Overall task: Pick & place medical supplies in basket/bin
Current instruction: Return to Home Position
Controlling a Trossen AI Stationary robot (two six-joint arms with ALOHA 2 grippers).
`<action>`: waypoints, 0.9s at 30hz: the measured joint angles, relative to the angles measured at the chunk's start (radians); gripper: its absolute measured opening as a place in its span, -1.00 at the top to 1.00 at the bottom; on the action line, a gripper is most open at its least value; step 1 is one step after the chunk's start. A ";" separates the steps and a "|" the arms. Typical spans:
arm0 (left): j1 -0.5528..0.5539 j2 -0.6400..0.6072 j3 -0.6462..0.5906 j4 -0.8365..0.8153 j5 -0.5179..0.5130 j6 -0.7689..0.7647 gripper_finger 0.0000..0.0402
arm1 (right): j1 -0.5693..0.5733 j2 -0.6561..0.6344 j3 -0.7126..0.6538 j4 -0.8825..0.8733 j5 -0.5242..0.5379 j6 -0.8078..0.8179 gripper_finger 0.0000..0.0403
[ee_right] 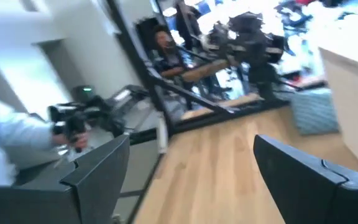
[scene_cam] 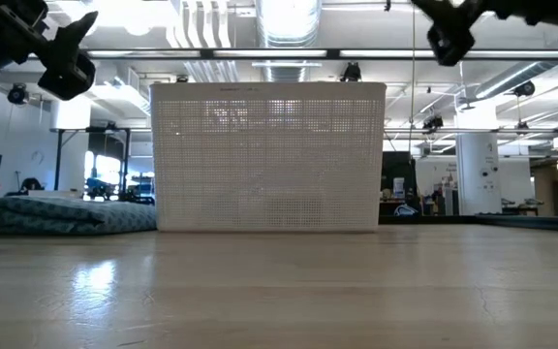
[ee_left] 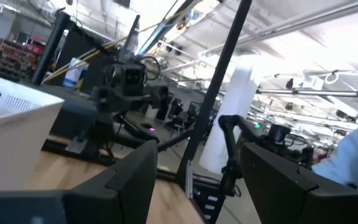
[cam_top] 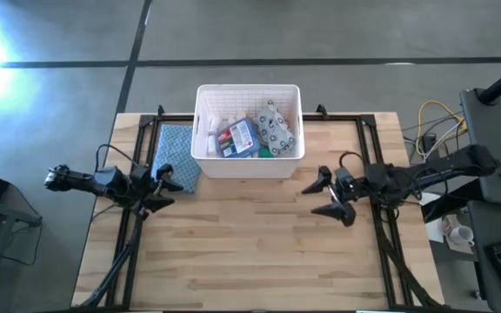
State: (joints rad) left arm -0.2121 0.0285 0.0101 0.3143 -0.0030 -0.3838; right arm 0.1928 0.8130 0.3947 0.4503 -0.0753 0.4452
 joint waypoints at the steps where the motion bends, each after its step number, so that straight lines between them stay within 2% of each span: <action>1: 0.005 -0.005 0.000 0.001 0.001 -0.003 -0.05 | -0.003 -0.019 -0.011 0.005 -0.007 0.004 -0.65; 5: 0.033 0.020 0.000 0.000 -0.001 -0.048 -0.05 | -0.013 -0.110 -0.077 0.025 -0.007 0.014 -0.67; 9: 0.056 0.095 0.000 0.025 0.000 -0.064 -0.05 | -0.018 -0.206 -0.159 0.089 -0.016 0.018 -0.69; 12: 0.081 0.172 0.000 0.148 -0.003 -0.059 -0.05 | -0.020 -0.260 -0.213 0.131 -0.006 0.024 -0.70; 16: 0.085 0.323 0.002 0.385 0.002 0.027 -0.05 | -0.020 -0.313 -0.248 0.143 -0.004 0.035 -0.69; 19: 0.098 0.432 0.007 0.460 0.006 0.043 -0.05 | -0.019 -0.335 -0.258 0.141 -0.002 0.036 -0.68; 24: 0.133 0.547 0.006 0.509 0.136 -0.040 -0.05 | -0.020 -0.342 -0.268 0.139 -0.002 0.047 -0.70; 27: 0.151 0.583 0.006 0.536 0.178 -0.048 -0.05 | -0.020 -0.342 -0.269 0.133 -0.001 0.066 -0.71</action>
State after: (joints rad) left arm -0.0612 0.6119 0.0162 0.8504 0.1752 -0.4319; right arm 0.1730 0.4713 0.1261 0.5831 -0.0766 0.5114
